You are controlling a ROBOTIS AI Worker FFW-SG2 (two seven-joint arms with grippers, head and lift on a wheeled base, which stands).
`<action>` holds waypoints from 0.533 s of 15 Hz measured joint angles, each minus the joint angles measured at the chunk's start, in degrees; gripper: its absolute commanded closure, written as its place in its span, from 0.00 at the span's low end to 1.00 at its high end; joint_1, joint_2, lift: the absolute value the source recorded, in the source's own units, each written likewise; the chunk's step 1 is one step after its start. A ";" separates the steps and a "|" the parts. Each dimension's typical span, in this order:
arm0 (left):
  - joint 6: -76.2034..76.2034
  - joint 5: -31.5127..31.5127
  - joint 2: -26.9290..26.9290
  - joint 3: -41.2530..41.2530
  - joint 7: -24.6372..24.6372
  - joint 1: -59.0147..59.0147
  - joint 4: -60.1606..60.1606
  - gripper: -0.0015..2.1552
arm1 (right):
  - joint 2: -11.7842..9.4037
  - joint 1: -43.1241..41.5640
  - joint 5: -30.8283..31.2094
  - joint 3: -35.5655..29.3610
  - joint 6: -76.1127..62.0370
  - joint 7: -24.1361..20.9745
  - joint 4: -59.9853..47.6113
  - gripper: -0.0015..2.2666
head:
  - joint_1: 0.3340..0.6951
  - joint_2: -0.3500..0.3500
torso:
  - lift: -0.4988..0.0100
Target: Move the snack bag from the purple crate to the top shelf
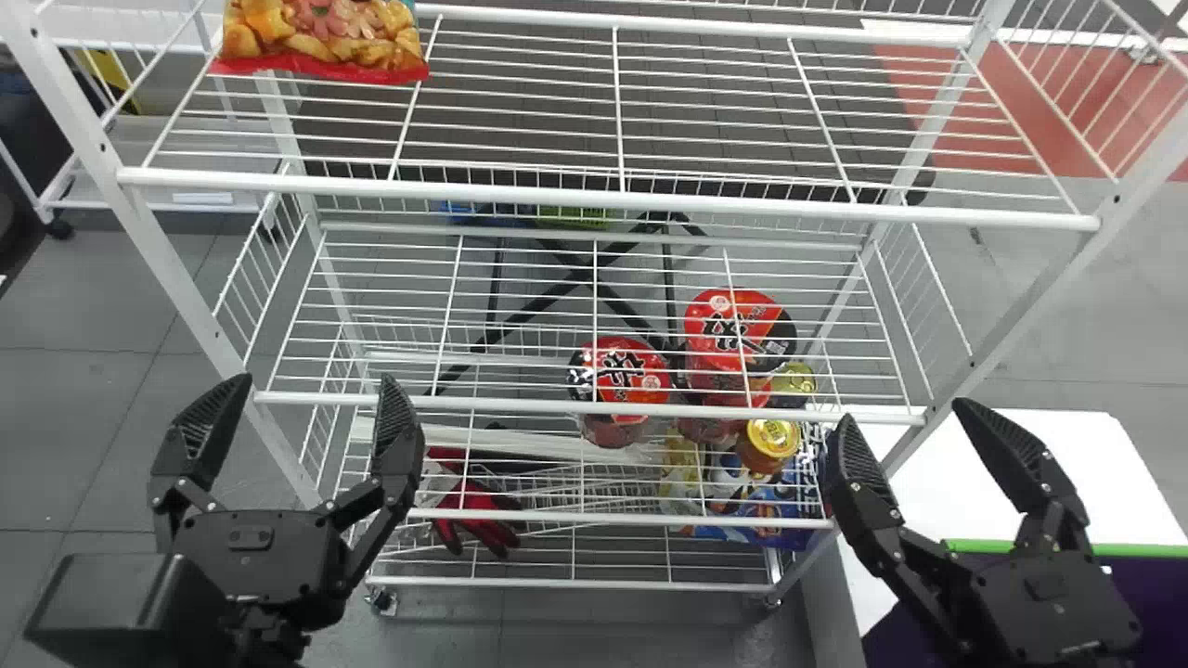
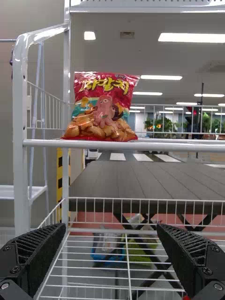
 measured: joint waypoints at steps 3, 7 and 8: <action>0.00 0.00 -0.02 -0.01 0.00 0.00 -0.01 0.04 | -0.16 -0.03 -0.01 0.04 -0.11 0.00 0.04 0.08 | 1.00 0.41 | 0.42; 0.00 0.03 -0.07 -0.02 0.00 -0.12 -0.05 0.04 | -0.25 -0.03 -0.03 0.04 -0.11 0.00 0.27 0.08 | 1.00 0.41 | 0.39; 0.00 0.05 -0.09 -0.05 0.00 -0.15 -0.02 0.04 | -0.28 -0.03 -0.03 0.05 -0.11 0.00 0.32 0.08 | 1.00 0.41 | 0.38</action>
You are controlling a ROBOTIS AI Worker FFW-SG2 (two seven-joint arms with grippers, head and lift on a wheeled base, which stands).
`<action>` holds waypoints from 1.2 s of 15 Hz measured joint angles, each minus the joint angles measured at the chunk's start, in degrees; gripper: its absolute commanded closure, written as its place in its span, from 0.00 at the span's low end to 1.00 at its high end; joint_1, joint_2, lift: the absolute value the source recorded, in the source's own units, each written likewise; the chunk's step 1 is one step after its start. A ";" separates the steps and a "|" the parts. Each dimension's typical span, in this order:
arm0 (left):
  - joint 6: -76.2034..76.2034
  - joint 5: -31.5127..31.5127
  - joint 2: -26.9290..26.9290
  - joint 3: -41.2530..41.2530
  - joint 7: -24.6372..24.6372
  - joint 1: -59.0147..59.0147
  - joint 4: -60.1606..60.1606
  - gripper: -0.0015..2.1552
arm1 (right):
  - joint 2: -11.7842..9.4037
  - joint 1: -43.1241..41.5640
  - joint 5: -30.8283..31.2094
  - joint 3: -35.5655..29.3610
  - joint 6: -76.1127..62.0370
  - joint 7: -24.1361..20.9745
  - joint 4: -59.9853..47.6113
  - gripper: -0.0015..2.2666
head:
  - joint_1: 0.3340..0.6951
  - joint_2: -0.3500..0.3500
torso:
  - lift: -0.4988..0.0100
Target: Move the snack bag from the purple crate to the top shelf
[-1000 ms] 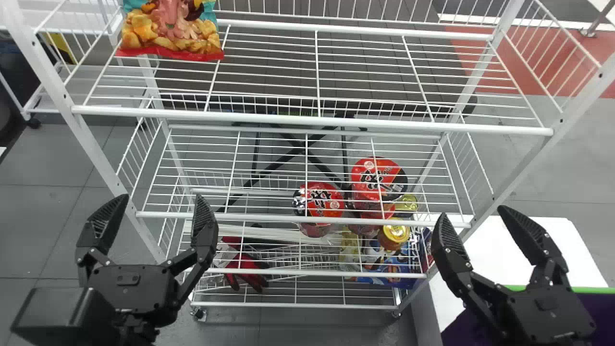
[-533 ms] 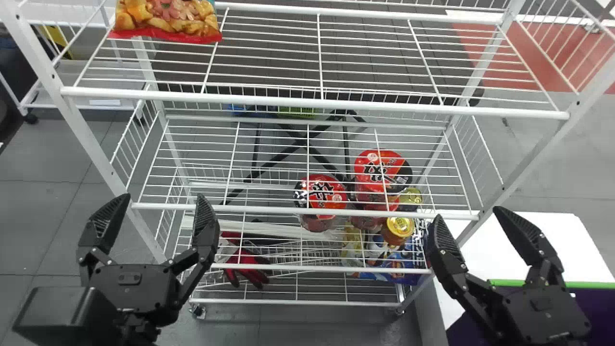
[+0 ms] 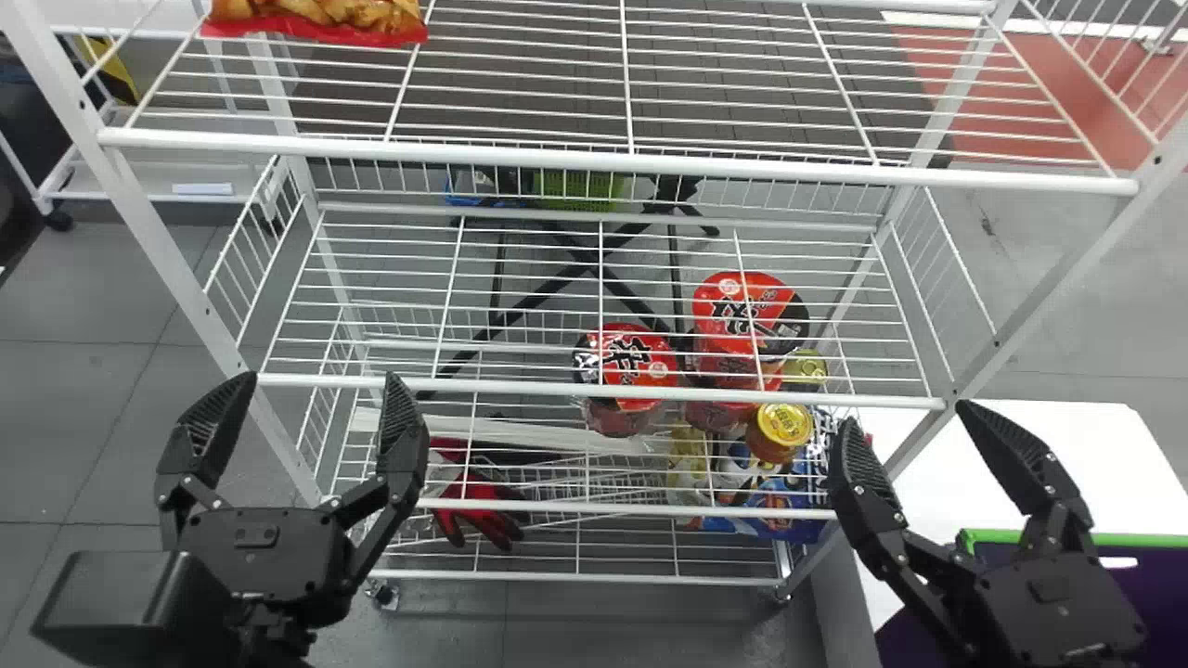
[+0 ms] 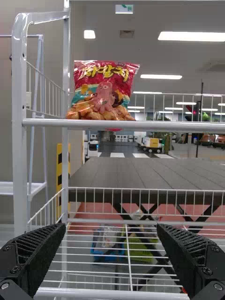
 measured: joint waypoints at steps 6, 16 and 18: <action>0.00 0.01 -0.01 -0.06 0.00 -0.02 -0.09 0.04 | -0.02 0.00 0.00 0.08 -0.01 0.00 0.04 0.08 | 1.00 0.41 | 0.33; -0.16 0.01 0.07 -0.13 0.05 -0.02 -0.23 0.04 | 0.06 0.00 0.00 0.26 -0.01 0.00 0.20 0.08 | 1.00 0.41 | 0.25; -0.17 0.01 0.07 -0.14 0.02 -0.02 -0.18 0.04 | 0.02 -0.05 -0.02 0.26 -0.01 0.00 0.34 0.08 | 1.00 0.41 | 0.24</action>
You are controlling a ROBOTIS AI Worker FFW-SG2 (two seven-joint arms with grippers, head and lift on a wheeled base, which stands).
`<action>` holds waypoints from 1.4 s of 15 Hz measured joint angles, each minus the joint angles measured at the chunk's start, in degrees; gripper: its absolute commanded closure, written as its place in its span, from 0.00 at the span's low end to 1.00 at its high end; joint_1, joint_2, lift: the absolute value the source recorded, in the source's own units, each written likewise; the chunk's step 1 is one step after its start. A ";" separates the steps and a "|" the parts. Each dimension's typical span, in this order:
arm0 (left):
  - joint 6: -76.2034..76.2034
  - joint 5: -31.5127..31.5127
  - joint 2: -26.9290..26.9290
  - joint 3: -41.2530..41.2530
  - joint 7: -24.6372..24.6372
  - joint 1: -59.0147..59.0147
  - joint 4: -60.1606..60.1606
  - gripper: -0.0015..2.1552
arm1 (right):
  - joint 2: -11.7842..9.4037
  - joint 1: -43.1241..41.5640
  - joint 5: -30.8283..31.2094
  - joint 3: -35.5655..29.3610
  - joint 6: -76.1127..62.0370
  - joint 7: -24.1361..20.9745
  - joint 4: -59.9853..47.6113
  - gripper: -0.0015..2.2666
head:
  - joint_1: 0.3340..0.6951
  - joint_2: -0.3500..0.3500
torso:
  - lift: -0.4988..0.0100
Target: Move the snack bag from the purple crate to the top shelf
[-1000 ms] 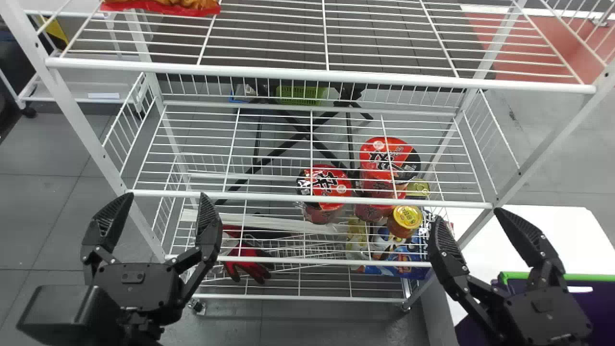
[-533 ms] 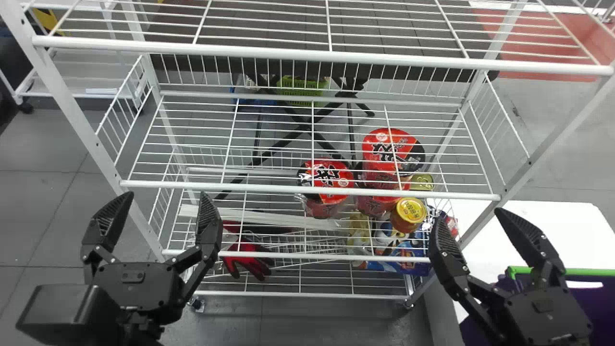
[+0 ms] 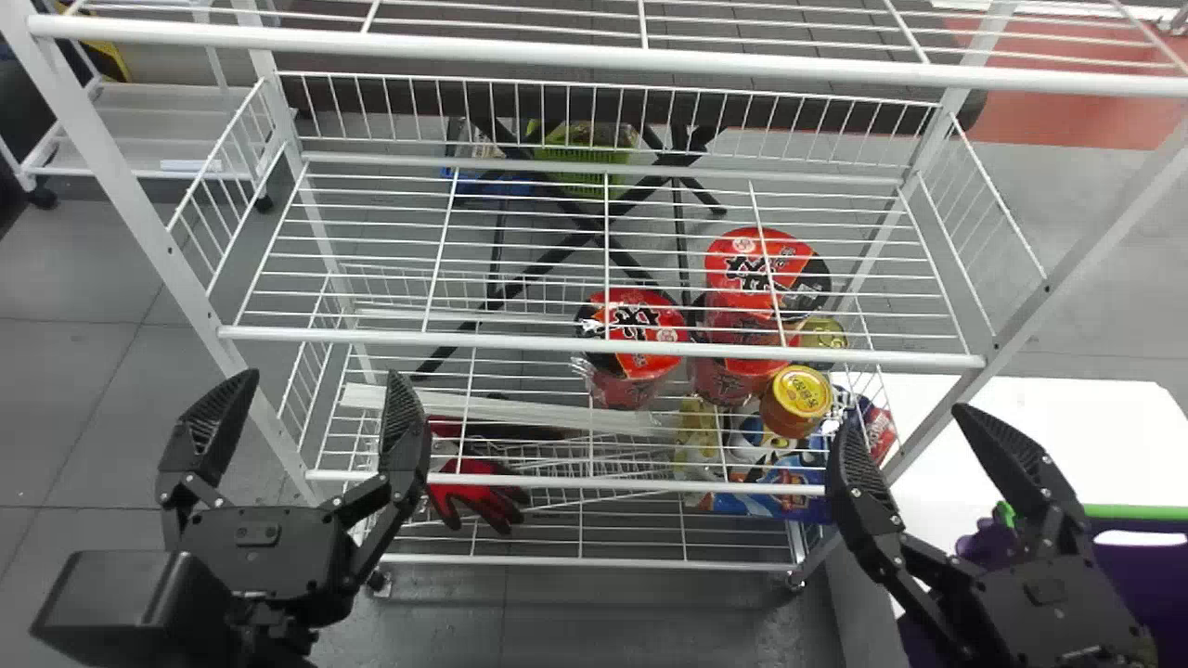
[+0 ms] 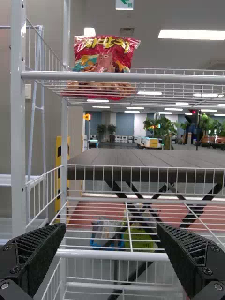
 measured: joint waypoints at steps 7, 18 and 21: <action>0.00 -0.04 0.00 -0.03 0.07 0.23 -0.11 0.04 | -0.04 -0.04 -0.07 0.00 0.00 0.00 0.13 0.08 | 1.00 0.41 | 0.18; 0.00 -0.09 0.00 -0.09 0.07 0.35 -0.31 0.04 | -0.21 0.05 -0.28 -0.13 -0.34 0.00 0.13 0.08 | 1.00 0.41 | 0.09; 0.00 -0.09 0.00 -0.09 0.07 0.38 -0.34 0.04 | -0.21 0.17 -0.94 -0.31 -2.02 0.77 0.50 0.07 | 1.00 0.41 | 0.09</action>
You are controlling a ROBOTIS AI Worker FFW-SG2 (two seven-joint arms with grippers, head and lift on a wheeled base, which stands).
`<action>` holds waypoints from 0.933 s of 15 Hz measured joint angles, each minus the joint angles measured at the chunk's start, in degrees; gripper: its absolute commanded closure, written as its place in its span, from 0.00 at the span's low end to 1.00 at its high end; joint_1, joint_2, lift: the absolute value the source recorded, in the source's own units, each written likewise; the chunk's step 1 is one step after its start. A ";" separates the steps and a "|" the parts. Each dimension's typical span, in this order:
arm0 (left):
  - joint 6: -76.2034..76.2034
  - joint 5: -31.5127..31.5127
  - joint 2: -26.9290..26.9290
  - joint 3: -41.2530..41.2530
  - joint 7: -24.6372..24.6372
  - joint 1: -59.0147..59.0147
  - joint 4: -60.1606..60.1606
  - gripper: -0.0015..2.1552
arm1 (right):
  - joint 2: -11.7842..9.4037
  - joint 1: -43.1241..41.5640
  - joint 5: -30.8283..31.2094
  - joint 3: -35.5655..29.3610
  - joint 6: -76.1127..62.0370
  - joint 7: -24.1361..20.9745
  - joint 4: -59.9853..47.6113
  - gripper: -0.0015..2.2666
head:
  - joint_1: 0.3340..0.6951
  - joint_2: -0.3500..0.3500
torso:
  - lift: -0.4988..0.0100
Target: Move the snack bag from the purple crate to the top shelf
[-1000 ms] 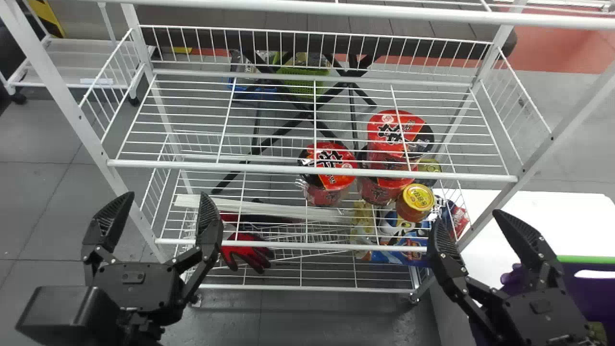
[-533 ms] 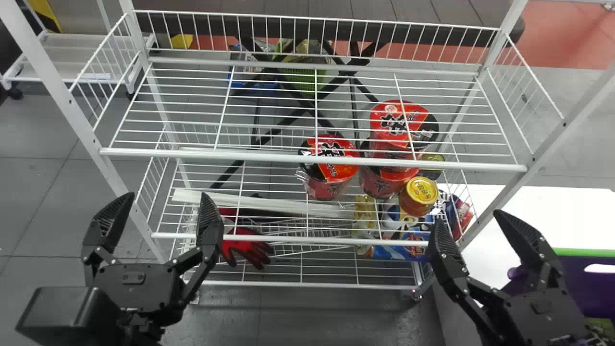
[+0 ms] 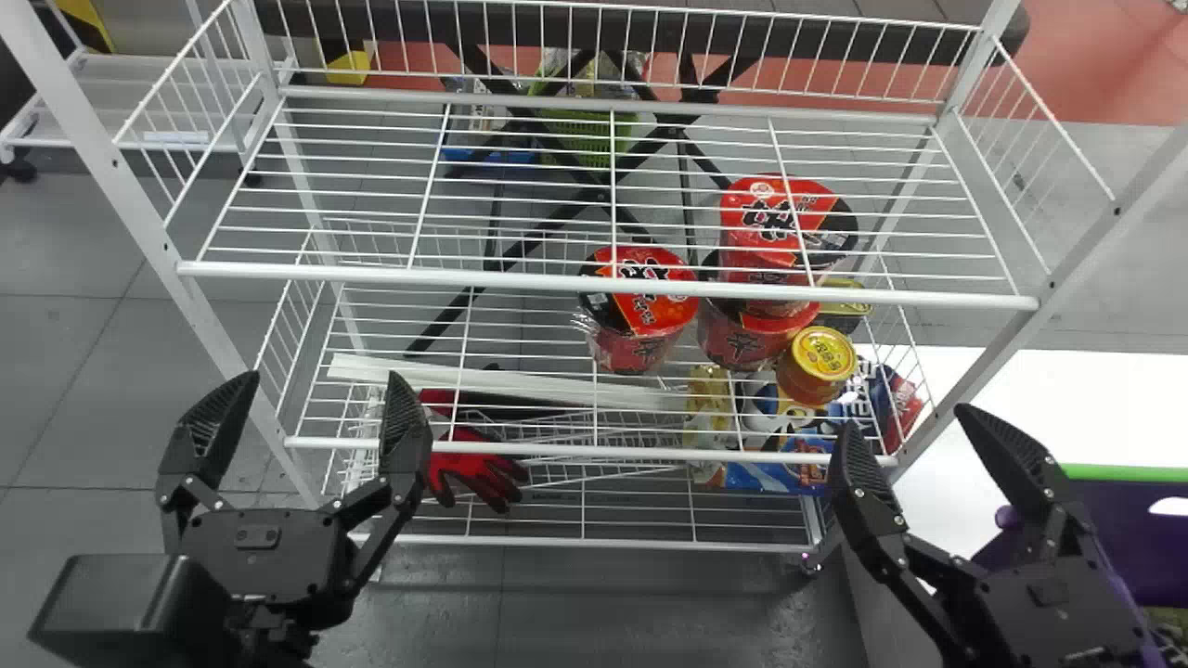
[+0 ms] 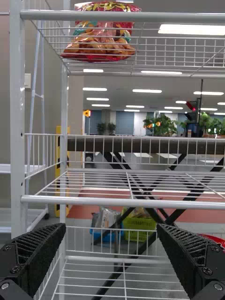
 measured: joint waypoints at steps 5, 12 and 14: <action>0.04 -0.04 0.00 -0.01 0.00 0.06 0.03 0.04 | -0.01 0.48 -1.73 -0.64 -7.14 0.75 1.36 0.08 | 1.00 0.38 | 0.09; -0.09 -0.26 -0.07 -0.18 0.41 0.22 0.78 0.04 | 0.22 3.96 -3.11 -5.70 -3.23 -2.46 -4.77 0.08 | 1.00 0.30 | 0.09; -0.54 -0.29 -0.23 -0.21 0.64 0.22 1.33 0.04 | 0.80 5.05 -4.23 -8.54 5.26 -3.72 -8.44 0.08 | 1.00 0.25 | 0.09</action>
